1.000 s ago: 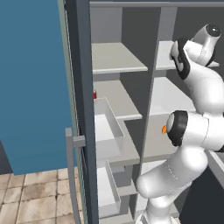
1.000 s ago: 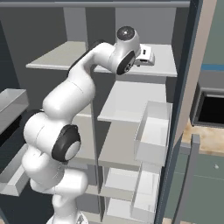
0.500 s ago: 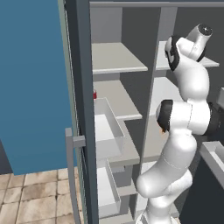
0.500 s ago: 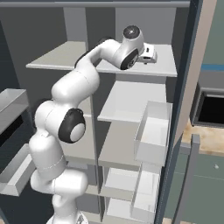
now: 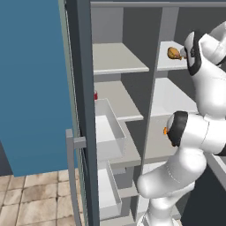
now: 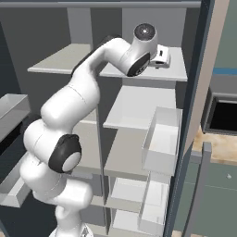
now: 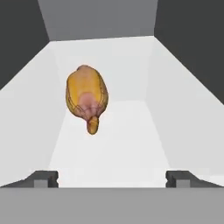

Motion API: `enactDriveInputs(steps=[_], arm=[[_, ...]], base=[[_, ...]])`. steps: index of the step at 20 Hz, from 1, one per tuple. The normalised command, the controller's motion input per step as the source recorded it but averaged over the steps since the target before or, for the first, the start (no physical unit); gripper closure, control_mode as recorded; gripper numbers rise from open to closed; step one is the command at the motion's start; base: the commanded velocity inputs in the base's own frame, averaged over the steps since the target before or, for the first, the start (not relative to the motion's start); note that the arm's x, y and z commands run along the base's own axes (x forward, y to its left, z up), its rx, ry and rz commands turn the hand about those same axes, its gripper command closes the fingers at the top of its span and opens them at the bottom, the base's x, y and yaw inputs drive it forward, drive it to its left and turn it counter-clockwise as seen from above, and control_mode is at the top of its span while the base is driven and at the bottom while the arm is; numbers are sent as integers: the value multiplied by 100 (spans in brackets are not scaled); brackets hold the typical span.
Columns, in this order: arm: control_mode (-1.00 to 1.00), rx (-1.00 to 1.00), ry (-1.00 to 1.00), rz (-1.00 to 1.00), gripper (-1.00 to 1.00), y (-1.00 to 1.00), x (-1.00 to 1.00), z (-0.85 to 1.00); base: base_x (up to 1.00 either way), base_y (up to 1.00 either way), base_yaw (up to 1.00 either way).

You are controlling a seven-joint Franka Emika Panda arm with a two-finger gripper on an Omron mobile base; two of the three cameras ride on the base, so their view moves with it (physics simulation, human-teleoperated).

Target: Pick up the frozen chicken drumstick from the freezer, place it on any shelf in the fridge, and close the fridge and freezer doors when done.

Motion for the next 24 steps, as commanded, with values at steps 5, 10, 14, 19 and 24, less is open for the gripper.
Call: enactDriveInputs(steps=[5,10,14,19,24], arm=[[-100,2,-19,0,-100,32,-100,0],[-100,0,-4,0,-100,48,-100,0],[-100,0,0,0,-100,66,-100,0],[-100,-1,10,0,-100,86,-100,-7],[-100,0,24,3,-100,85,-90,-44]], base=[[0,0,0],[0,0,0],[0,0,0],[0,0,0],[0,0,0]])
